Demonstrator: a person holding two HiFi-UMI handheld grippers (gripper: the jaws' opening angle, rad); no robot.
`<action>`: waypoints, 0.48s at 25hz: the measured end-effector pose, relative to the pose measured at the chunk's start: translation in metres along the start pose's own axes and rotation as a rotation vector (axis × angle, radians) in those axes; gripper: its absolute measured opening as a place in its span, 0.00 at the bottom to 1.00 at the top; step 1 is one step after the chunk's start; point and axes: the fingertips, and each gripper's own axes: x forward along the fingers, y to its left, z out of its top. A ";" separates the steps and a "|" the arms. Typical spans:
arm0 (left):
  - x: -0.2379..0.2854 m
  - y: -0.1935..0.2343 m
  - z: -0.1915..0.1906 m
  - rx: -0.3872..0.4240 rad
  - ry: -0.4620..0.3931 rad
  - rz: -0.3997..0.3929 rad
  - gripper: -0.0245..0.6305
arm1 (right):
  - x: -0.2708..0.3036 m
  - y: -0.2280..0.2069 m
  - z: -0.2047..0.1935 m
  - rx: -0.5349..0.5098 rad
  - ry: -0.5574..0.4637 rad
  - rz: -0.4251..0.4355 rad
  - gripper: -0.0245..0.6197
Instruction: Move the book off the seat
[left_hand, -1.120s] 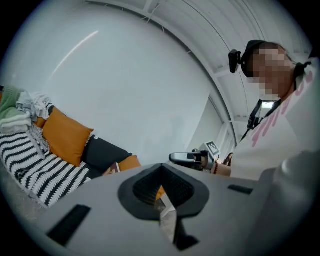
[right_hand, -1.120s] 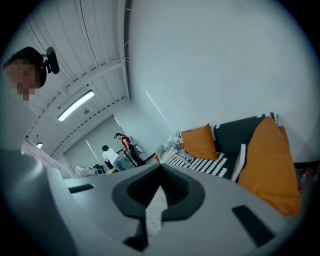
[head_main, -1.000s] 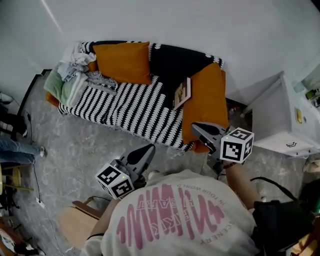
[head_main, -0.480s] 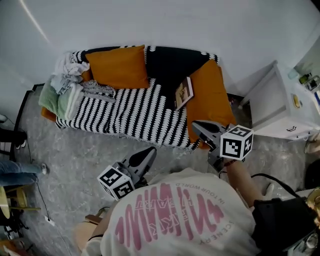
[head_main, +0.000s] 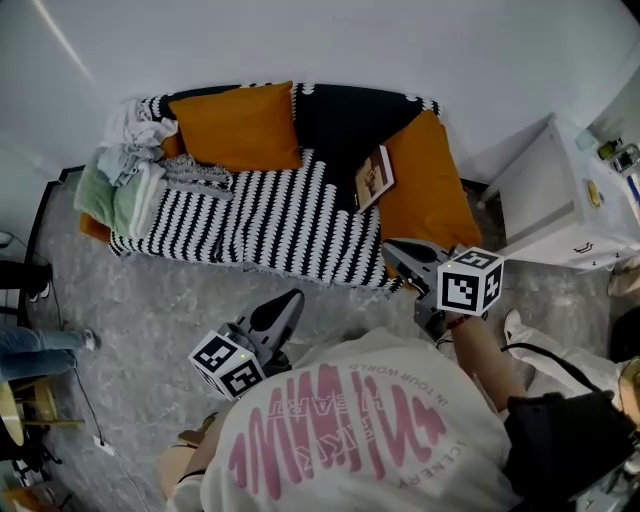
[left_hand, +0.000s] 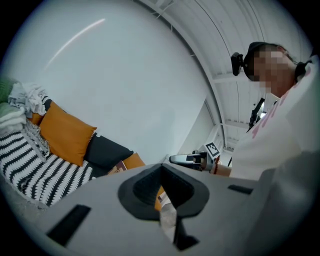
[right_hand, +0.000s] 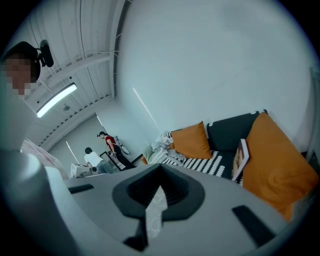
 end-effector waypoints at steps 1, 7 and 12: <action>-0.002 0.002 0.001 0.003 -0.004 0.004 0.05 | 0.003 0.001 0.001 -0.006 0.001 0.002 0.05; -0.009 0.013 0.012 0.012 -0.023 0.022 0.05 | 0.015 0.006 0.007 -0.017 -0.001 0.012 0.05; -0.021 0.019 0.014 0.023 -0.025 0.056 0.05 | 0.024 0.003 0.000 -0.010 0.027 0.011 0.05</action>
